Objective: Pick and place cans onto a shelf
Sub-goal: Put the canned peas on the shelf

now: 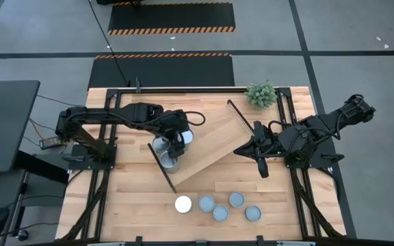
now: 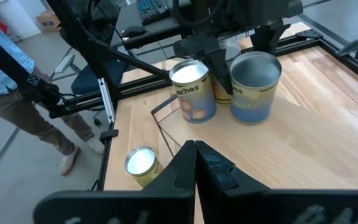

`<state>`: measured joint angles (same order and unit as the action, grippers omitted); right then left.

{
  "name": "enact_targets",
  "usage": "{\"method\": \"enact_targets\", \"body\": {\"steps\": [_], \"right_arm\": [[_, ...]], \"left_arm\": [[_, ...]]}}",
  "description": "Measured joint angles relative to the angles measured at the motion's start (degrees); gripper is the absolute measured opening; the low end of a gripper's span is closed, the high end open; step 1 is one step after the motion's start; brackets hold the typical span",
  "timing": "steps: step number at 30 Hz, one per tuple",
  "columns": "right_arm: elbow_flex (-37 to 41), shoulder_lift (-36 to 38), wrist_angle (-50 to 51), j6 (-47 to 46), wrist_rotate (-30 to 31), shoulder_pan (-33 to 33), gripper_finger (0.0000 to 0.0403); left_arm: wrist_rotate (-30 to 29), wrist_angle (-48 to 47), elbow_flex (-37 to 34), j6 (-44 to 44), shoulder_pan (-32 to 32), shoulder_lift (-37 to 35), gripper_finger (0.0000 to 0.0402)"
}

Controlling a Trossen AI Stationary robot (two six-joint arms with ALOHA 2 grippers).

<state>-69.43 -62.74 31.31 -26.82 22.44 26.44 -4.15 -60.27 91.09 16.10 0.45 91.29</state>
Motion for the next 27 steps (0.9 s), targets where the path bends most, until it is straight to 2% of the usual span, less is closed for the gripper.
{"method": "enact_targets", "body": {"steps": [27], "right_arm": [[0.00,0.00,0.00,0.06,-1.38,-0.02,0.0009]], "left_arm": [[1.60,0.81,0.00,4.28,1.14,0.00,0.0315]]}}
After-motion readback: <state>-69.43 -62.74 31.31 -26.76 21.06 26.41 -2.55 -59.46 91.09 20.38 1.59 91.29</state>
